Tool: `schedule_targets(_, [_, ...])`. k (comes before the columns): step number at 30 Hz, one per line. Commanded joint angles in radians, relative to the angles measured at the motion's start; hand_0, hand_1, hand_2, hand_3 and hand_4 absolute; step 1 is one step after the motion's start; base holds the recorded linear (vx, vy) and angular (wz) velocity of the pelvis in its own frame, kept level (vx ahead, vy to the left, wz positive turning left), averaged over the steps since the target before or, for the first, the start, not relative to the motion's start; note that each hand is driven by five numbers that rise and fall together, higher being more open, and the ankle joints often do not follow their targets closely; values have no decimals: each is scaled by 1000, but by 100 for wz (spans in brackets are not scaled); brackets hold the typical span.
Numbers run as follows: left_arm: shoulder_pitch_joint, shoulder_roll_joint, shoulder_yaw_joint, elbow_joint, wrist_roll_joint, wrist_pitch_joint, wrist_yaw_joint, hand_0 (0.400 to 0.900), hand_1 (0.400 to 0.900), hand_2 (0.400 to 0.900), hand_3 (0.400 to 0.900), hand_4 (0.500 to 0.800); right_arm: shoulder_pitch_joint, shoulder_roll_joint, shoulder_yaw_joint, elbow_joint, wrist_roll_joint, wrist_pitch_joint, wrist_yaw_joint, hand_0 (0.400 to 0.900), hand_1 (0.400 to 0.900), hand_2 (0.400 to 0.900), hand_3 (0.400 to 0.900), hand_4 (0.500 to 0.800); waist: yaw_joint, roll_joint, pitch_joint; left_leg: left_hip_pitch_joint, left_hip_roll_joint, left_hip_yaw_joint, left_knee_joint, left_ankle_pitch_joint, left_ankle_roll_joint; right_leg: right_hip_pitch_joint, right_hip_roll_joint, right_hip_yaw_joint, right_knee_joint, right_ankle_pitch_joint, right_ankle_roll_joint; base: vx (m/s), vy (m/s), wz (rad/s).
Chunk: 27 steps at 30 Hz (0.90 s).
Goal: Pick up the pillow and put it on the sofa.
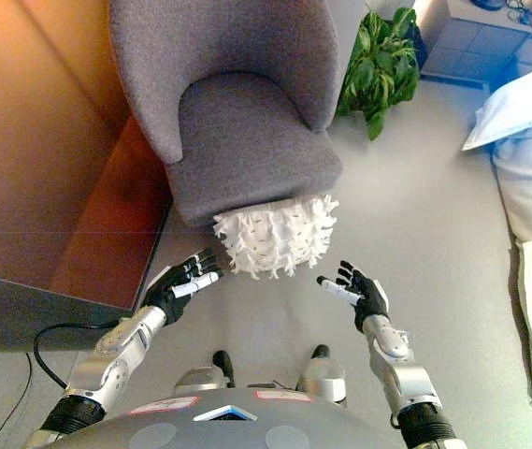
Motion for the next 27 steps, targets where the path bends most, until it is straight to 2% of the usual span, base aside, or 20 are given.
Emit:
schedule_targets(1, [-46,-4,31,-90,1,-97,4,900,900,900,900,800,-21,-19,-19,-86,9,-71,12,900,900,900,900,800,16,27,-24,30,50,1,63,-72,15,-61,-86,-2,14,126,73,23,7,-4])
schedule_targets(4, [-38,3,33,-103,20,-112,-29,900,900,900,900,800,-11,-20,-19,-91,6,-73,17,900,900,900,900,800,16,26,-24,31,51,4,67,-74,15,-59,-86,-1,16,125,73,32,11,-3])
schedule_targets(7, [-39,13,25,-109,21,-114,-38,900,900,900,900,800,-15,-26,-16,-88,10,-78,21,900,900,900,900,800,15,27,-22,28,53,7,76,-76,15,-59,-87,-2,22,121,72,31,14,-4])
schedule_targets(27, [-21,10,41,-134,23,-111,-5,900,900,900,900,800,-14,-30,-14,-111,1,-77,27,900,900,900,900,800,13,29,-26,26,63,9,98,-78,9,-40,-64,11,7,90,61,17,-6,-4])
